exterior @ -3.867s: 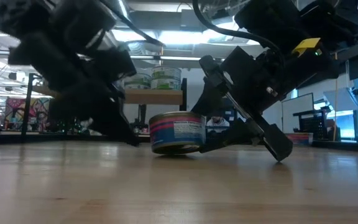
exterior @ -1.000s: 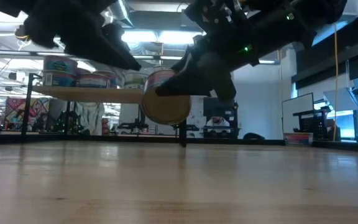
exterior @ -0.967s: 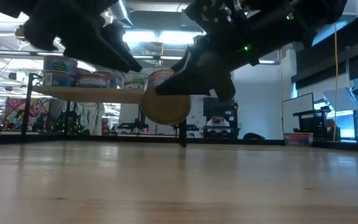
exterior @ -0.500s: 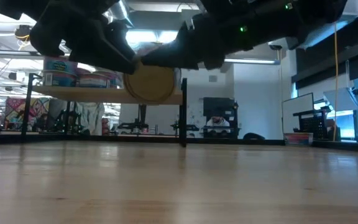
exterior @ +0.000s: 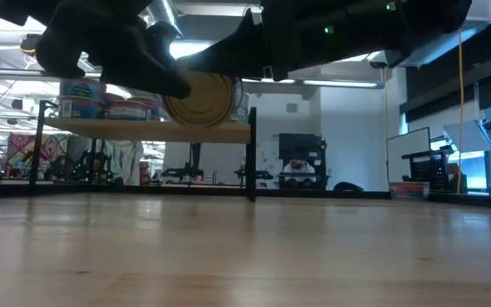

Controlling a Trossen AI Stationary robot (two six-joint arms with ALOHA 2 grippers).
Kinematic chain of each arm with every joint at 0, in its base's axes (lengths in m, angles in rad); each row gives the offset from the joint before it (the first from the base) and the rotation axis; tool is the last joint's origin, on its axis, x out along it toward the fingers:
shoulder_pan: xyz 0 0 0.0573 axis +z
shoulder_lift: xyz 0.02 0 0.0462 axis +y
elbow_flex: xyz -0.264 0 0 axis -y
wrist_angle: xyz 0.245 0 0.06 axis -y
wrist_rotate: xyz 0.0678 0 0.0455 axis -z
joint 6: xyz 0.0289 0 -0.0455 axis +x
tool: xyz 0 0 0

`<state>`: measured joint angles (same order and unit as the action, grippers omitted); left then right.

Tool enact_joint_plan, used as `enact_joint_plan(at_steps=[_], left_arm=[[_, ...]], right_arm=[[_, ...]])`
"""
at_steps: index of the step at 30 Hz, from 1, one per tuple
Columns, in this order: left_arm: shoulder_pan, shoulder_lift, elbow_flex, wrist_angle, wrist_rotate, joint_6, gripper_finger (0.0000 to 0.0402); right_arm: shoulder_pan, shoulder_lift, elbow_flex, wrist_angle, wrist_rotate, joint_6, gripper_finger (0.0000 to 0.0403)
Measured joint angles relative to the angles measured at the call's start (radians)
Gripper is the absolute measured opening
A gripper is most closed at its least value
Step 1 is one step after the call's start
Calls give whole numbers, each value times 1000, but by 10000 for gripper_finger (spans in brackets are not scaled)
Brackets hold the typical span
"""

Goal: Stack canned seafood by type on shelf
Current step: Stack the blue tuna can on top of the blue tuna can on the shelf

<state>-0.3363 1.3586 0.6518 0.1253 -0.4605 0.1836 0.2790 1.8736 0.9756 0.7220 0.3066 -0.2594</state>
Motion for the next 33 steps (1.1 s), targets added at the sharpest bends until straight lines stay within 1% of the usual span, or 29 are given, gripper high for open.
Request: enact_joint_plan(at_steps=[3,4,6,9,13,17,20,24,28,30,33], left_arm=[[-3,-13,0,5,-2,1,189],[-6,-23,2,-5,-16,1,189],[-18,-50,28,-79,-61,3,189],[-38,-98,94,-238,-120,-6,189],[-39,-153,206,-483,-309,-61,189],[-23,-183,336,-771,-454,-129,189],[22,-184,431,-934,-521,-186,189],[113,-185,516,-1101,-560,-236,189],[249,-186,549,-1228,-570,-291,189],[318,-184,548,-1298,-551,-317,189],[413,-170,548,-1361,-545,-349,189]], right_arm=[[3,-5,0,2,10,-8,222],[11,-20,0,-25,23,-15,228],[30,-68,0,-109,70,-21,239],[70,-163,2,-256,131,-16,251],[128,-256,1,-487,134,35,256],[156,-284,0,-643,146,122,256],[176,-283,-7,-717,141,199,256],[175,-282,-58,-725,137,294,256],[173,-282,-109,-712,145,369,256],[174,-282,-136,-710,148,403,257],[173,-282,-170,-644,151,422,257]])
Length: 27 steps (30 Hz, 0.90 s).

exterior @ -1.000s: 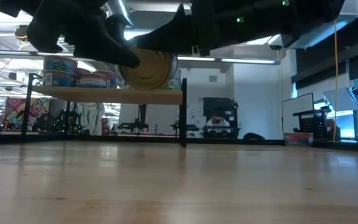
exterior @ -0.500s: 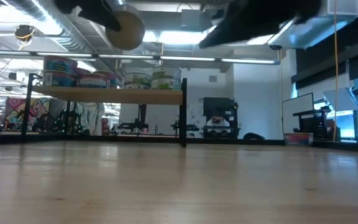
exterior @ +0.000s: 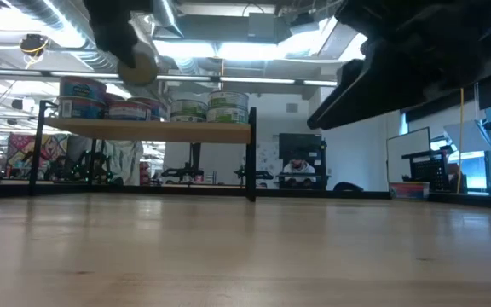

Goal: Stack canned seafood by type on shelf
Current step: Stack the blue tuna can on top of the blue tuna can on the shelf

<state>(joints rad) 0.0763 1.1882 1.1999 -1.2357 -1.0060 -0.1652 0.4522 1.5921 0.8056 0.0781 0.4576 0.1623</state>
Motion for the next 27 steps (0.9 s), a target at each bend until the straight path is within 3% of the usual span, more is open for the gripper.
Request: enact_joint_plan(at_steps=[9,21,27], left_arm=[[144,56,0,13,56,95,189],[211,118,-1,8,69,155,193],[226,118,-1,1,126,164,228]], right_arm=[[0,0,-49,104,3,2,257],[0,0,-49,106,-24,9,257],[0,0,-49,106,-24,9,257]])
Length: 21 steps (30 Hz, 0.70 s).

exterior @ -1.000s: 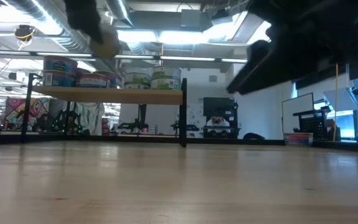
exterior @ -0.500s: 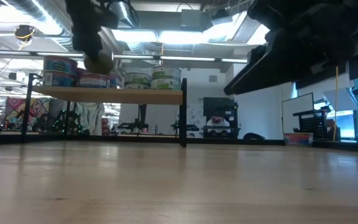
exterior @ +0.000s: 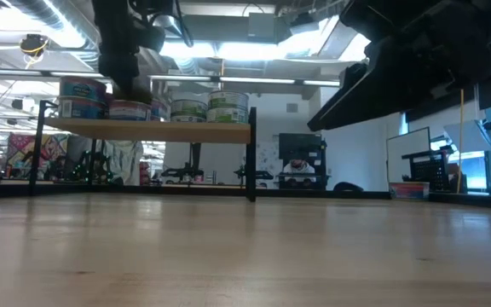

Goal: Stack canned seafood by type on shelf
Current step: Stack the blue tuna can on top of the blue tuna can on the shelf, then put the blue tuna can on the shelf

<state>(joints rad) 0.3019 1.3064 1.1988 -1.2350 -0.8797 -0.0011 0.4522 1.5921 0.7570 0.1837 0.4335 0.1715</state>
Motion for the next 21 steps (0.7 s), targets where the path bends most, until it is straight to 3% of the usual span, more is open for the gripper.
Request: enact_joint_plan(at_steps=[8,16,21], left_arm=[[0,-1,0,-4,121,-1,270],[-1,-6,3,-6,164,4,275],[-41,-8,84,-17,201,1,275]], right_arm=[[0,0,0,0,0,0,257],[0,0,0,1,0,0,257],[0,0,0,1,0,-1,257]])
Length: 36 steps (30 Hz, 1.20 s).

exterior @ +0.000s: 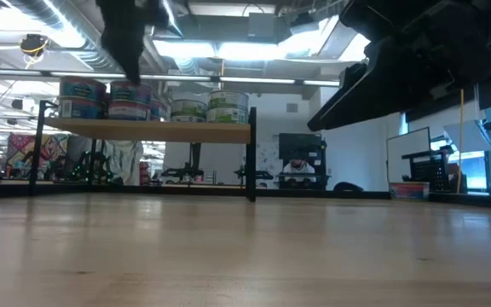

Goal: Stack canned seafood by type on shelf
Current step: Put the blue tuna can on the shelf

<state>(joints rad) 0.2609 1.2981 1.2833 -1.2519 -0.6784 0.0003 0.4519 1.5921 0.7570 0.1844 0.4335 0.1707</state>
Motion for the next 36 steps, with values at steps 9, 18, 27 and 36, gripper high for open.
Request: enact_joint_plan(at_steps=[9,18,27,36], left_arm=[[-209,-7,50,194,351,-87,275],[-495,-5,-288,663,342,-221,276],[-655,-5,-567,1006,275,-469,276],[-709,-5,-634,1030,220,-600,276]], right_arm=[[0,0,0,4,0,1,257],[-2,-67,5,-168,168,95,257],[-242,-293,6,-660,340,318,213],[-748,-316,6,-724,250,160,153]])
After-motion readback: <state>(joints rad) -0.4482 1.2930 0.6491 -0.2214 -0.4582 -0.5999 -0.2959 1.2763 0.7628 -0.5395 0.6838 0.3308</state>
